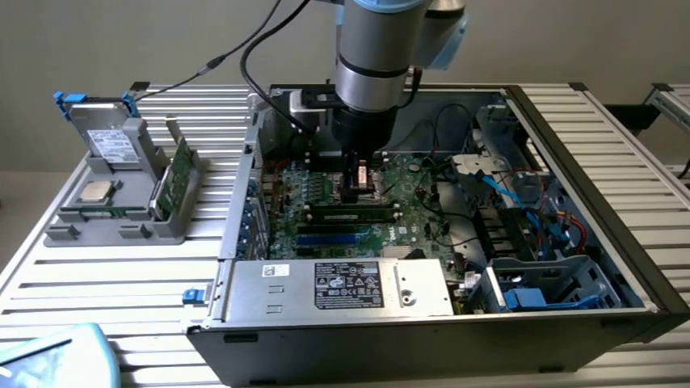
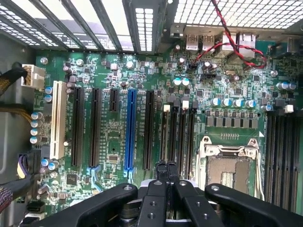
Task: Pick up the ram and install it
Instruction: 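Press down the ram until it locks into place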
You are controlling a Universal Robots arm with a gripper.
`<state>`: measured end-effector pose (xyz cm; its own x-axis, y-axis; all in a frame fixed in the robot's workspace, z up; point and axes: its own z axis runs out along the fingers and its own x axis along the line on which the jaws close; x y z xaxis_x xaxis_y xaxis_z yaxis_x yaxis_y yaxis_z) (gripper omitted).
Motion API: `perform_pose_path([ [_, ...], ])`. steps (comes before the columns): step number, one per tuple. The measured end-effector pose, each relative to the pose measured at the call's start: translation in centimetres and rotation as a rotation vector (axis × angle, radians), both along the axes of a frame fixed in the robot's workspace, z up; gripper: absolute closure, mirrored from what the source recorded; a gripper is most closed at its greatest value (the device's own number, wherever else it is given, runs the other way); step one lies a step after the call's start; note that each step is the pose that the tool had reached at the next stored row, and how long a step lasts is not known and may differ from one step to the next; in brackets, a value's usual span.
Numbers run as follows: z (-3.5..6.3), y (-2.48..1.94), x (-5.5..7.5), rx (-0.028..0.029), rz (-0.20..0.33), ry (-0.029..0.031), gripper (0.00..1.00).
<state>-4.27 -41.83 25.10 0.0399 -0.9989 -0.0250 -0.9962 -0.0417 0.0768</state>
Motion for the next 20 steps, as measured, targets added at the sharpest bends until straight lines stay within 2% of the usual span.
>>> perform_pose_path([
  [2, 0.04, -0.11, 0.55, 0.0101, 0.000, 0.0001, 0.89],
  [5, 0.05, -0.35, 1.09, 0.0201, 0.000, 0.0001, 0.89],
  [20, 0.05, -0.36, 1.10, 0.0206, 0.000, 0.0001, 0.89],
])
